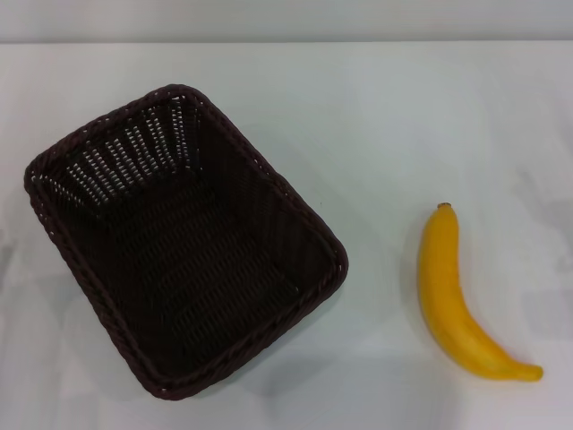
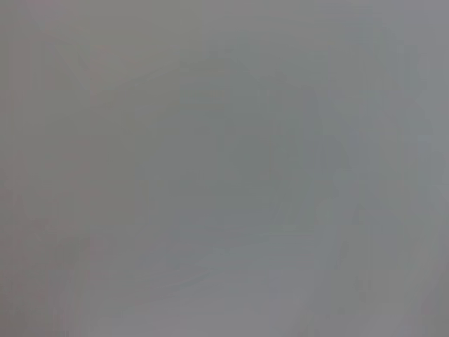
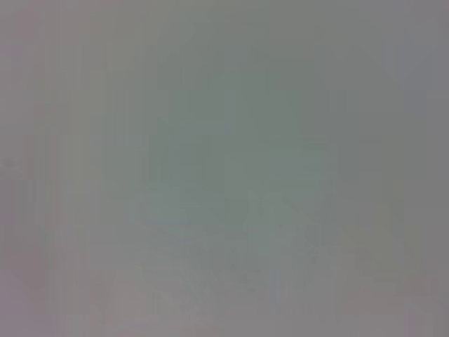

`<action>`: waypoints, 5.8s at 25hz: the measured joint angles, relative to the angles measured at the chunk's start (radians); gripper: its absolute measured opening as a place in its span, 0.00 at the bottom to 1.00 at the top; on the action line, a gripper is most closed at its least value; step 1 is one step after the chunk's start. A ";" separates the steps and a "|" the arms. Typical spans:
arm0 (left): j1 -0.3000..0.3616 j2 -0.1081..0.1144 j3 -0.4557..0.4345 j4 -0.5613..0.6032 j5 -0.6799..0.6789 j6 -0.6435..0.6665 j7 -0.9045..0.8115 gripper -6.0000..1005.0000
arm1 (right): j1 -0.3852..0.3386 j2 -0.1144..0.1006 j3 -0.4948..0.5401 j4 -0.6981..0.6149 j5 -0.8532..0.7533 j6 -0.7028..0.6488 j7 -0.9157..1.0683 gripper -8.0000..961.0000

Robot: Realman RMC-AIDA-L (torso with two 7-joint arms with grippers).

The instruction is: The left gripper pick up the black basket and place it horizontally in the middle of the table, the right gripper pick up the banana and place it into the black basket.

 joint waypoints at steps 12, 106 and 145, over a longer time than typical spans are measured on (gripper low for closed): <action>-0.011 0.003 -0.004 0.003 -0.001 0.004 -0.034 0.88 | 0.001 0.000 0.000 0.000 0.000 0.000 0.003 0.89; -0.650 0.302 0.274 0.753 1.534 0.147 -1.873 0.21 | 0.039 -0.002 0.002 0.000 0.014 -0.002 0.132 0.87; -0.474 0.061 0.114 0.728 1.338 0.395 -2.086 0.25 | 0.128 -0.017 0.000 0.076 0.032 -0.143 0.119 0.86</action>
